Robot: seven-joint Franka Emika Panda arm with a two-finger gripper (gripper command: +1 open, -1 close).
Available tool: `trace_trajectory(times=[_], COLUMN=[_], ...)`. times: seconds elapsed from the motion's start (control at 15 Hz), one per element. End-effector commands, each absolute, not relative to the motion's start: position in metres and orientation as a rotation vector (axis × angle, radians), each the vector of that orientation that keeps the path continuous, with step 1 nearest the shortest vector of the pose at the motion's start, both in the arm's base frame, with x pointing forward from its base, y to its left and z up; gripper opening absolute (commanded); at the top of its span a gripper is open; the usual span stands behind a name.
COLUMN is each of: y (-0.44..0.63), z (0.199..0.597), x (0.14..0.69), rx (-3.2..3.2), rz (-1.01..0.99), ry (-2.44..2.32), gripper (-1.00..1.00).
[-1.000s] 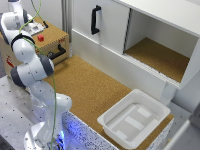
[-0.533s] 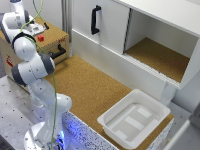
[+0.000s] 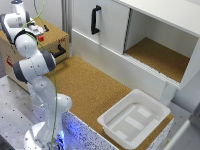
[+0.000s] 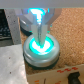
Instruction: Turn on the green light
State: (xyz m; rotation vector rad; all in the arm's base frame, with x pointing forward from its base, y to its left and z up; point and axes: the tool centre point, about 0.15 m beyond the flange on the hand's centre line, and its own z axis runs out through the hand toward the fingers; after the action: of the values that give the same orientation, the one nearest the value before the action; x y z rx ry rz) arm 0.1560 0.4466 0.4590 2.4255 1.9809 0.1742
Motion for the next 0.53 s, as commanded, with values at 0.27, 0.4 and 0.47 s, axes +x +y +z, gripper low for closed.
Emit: trace_trajectory(times=[0.27, 0.4, 0.47], y=[0.425, 0.416, 0.413], z=[0.536, 0.530, 0.525], x=[0.184, 0.188, 0.189], rx=[2.530, 2.573, 2.576], rz=[0.353, 0.342, 0.328], ry=[1.722, 1.663, 1.656], gripper=[-1.00, 1.00, 1.00])
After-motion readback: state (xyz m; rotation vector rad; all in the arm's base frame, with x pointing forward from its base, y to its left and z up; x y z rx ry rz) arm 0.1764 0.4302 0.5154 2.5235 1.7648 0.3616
